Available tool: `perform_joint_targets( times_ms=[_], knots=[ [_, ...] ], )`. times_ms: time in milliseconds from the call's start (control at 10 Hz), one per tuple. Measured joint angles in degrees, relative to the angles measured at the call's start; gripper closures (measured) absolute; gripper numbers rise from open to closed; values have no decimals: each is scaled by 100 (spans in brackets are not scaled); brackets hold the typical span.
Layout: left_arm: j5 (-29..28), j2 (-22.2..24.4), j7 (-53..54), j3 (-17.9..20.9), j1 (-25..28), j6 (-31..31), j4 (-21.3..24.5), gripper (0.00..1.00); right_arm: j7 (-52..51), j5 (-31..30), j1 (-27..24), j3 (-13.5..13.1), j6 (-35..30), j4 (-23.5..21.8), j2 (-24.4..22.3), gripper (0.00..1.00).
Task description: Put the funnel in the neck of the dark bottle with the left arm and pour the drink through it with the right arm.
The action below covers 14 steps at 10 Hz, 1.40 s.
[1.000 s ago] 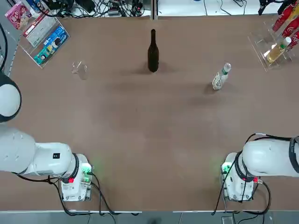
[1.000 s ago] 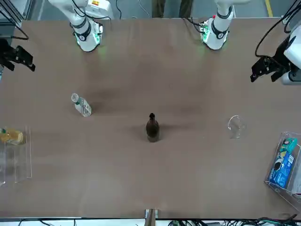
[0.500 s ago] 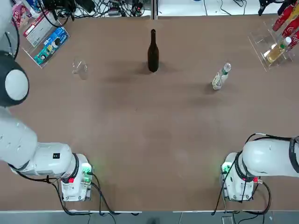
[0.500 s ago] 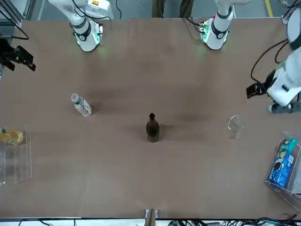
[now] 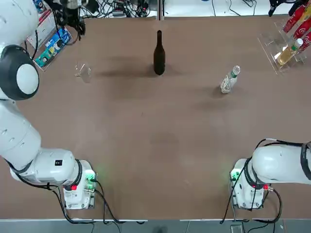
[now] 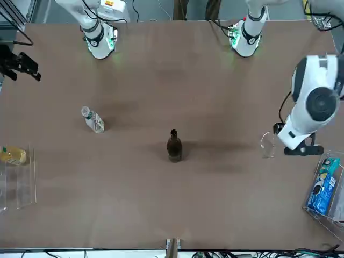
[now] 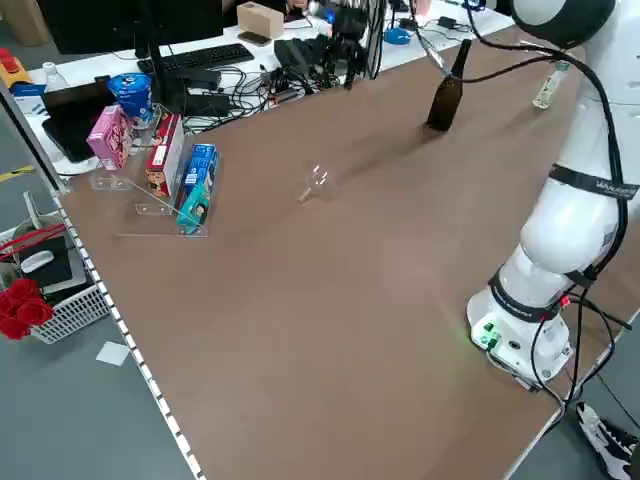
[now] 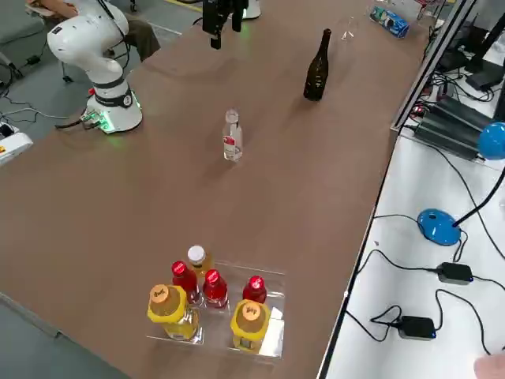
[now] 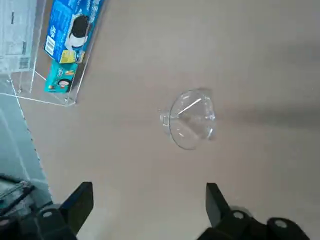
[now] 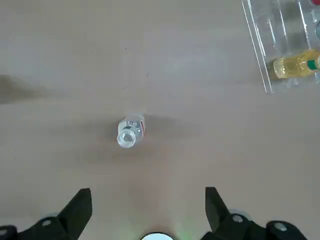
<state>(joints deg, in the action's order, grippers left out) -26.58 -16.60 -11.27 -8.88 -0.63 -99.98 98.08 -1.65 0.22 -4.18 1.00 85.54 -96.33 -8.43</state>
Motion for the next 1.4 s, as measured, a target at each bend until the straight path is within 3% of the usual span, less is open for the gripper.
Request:
perform_joint_targets(
  times_ms=[600,900,1100,1200,1400],
  knots=[
    [-907,-724,-1013,-19,164,-1617,1063,3,0,0,0,-7,-22,-8,0,0],
    [-1505,-759,-1166,190,318,-2035,1496,6,0,1,0,-32,-70,-8,0,0],
    [-1596,-758,-1252,246,321,-2120,1620,17,0,2,0,-38,-62,-8,0,0],
    [-1596,-757,-1295,246,316,-2122,1658,36,0,3,0,-38,-60,-7,0,0],
    [-1619,-756,-1382,245,306,-2125,1725,59,-1,4,0,-38,-61,-4,0,0]
  ],
)
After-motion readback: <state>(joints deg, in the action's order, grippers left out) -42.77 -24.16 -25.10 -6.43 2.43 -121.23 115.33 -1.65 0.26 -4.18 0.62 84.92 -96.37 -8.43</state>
